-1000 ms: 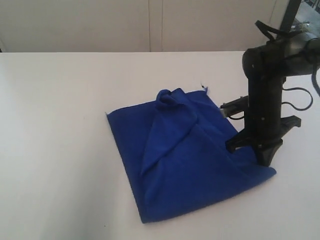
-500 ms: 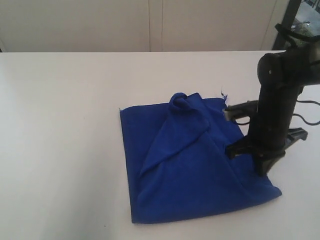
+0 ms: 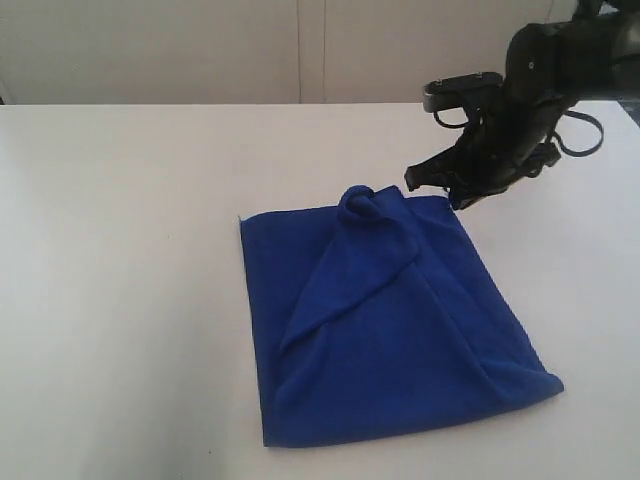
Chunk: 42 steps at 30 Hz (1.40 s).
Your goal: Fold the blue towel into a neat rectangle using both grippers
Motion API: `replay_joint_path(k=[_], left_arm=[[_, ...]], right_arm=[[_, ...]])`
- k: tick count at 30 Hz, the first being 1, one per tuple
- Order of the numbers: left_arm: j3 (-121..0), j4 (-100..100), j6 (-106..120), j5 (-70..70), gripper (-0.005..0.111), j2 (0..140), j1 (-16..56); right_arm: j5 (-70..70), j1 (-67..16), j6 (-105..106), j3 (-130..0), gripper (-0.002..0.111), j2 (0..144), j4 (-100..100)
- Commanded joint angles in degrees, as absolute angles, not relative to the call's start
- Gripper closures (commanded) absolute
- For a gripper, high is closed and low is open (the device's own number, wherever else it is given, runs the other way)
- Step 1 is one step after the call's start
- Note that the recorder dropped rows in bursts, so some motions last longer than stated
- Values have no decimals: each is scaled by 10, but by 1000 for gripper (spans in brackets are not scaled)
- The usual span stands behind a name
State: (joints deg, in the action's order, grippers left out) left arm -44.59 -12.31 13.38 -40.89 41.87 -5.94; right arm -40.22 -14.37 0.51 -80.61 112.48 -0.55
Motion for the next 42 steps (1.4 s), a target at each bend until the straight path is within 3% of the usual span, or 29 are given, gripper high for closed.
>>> replay_joint_path(k=[1,20,27,33,42], left_arm=[[-448,-128,135,-417,107,414,-59],[-448,-128,135,-417,107,414,-59],[-448,-128,135,-417,107,414,-59],[-448,-128,135,-417,107,414,-59],[-448,-128,135,-417,107,414,-59]], right_arm=[[-344,-135,-18,-850,108,1182,0],[-297,-95,-13,-893,108,1286,33],[-329,-95,-18,-896,108,1209,30],[-484,-75,49,-893,108,1116,-60],[-506,-12,182,-788,108,1042,-216]])
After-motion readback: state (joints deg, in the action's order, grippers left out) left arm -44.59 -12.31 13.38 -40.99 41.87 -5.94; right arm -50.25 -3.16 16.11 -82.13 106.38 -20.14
